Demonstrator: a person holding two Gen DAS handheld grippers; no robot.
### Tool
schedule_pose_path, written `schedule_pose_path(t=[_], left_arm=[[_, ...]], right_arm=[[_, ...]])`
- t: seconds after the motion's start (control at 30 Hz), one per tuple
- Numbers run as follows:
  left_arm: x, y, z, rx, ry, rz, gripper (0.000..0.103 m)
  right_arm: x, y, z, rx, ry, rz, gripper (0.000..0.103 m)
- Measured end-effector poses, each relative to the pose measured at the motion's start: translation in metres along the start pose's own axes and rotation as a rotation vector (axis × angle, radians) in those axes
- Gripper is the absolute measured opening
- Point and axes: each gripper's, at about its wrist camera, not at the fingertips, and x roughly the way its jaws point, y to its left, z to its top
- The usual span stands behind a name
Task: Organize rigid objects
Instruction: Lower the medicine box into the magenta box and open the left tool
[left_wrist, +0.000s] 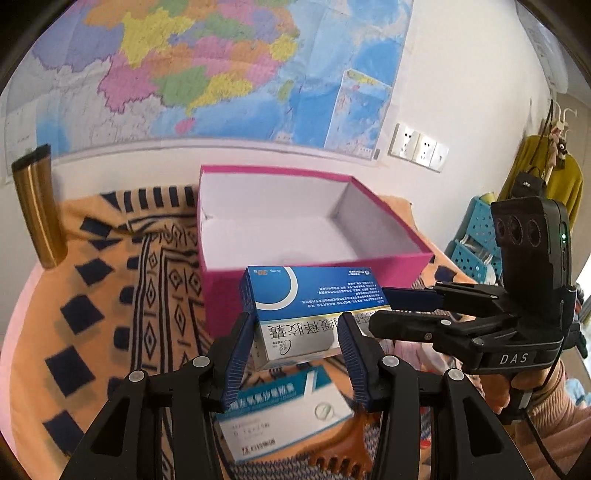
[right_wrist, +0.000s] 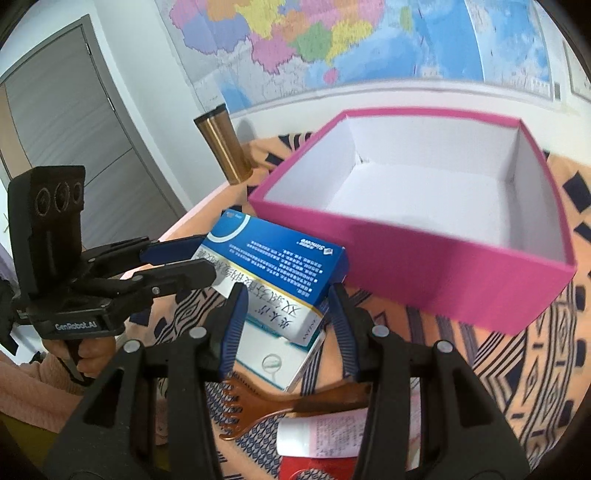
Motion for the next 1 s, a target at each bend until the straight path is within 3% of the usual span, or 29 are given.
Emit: schedule_pose_path(t=[0.5,1.0], left_arm=[[0.011,-0.001,0.037,0.023,-0.039,0.029,0.047],[0.036,0.009,0.059,0.007,-0.022,0.033,0.047]], right_arm=[[-0.008,-0.009,0.044,-0.030,-0.074,-0.027,0.048],[0.006,-0.032,0.067,0.006,-0.063,-0.038,0.048]])
